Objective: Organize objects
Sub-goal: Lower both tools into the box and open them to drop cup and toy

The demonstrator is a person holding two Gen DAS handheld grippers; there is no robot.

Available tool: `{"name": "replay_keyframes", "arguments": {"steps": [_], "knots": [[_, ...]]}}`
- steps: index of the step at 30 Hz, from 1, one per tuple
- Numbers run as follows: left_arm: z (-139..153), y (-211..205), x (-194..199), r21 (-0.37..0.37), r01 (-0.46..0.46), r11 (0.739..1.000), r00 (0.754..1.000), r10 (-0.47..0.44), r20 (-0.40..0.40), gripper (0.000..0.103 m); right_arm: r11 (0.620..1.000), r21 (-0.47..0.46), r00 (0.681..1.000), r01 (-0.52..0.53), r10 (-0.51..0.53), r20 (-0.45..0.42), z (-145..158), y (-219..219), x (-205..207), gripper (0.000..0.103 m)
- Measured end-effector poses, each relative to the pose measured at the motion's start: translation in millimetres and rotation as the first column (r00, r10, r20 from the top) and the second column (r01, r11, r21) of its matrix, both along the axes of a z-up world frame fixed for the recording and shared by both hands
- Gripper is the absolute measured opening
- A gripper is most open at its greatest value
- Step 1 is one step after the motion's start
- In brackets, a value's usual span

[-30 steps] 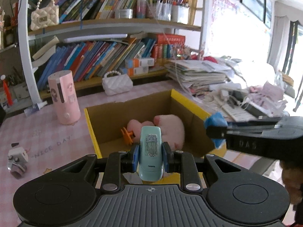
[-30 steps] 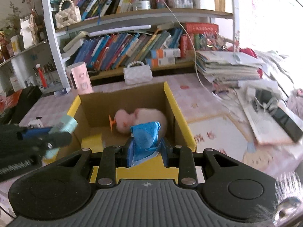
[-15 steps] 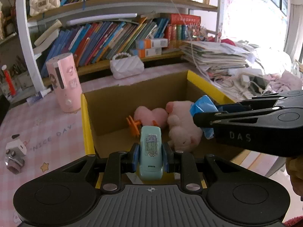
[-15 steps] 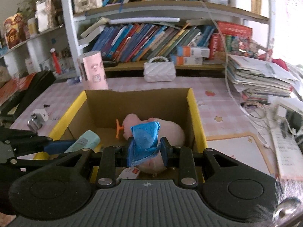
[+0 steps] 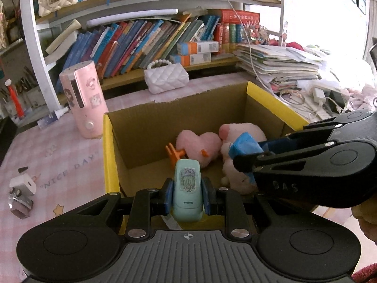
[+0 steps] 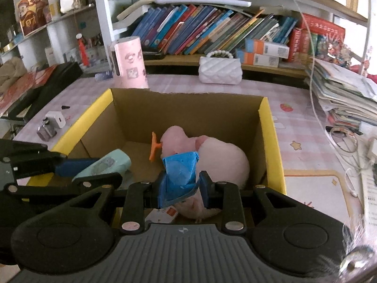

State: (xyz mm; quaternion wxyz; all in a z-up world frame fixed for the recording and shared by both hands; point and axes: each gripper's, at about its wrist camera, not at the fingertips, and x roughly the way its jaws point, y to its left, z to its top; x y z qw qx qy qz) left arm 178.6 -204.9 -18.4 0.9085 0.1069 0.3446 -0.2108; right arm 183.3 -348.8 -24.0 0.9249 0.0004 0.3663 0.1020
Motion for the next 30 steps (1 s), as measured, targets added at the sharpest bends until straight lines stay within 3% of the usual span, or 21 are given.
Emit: {"name": "replay_keyframes", "arguments": {"steps": [20,25,30], "knots": [[-4,-1,16,0.014,-0.032,0.999,0.999,0.032,0.004,0.024,0.997,-0.017,0.993,-0.07,0.068,-0.101,-13,6,24,0.027],[-2,2,15,0.005,-0.038,0.999,0.999,0.038,0.002,0.029,0.997,-0.018,0.991,-0.072,0.07,-0.116,-14,6,25,0.027],[3,8,9,-0.012,-0.05,0.999,0.998,0.051,0.023,0.041,0.997,-0.023,0.991,-0.071,0.068,-0.119,-14,6,25,0.027]]}}
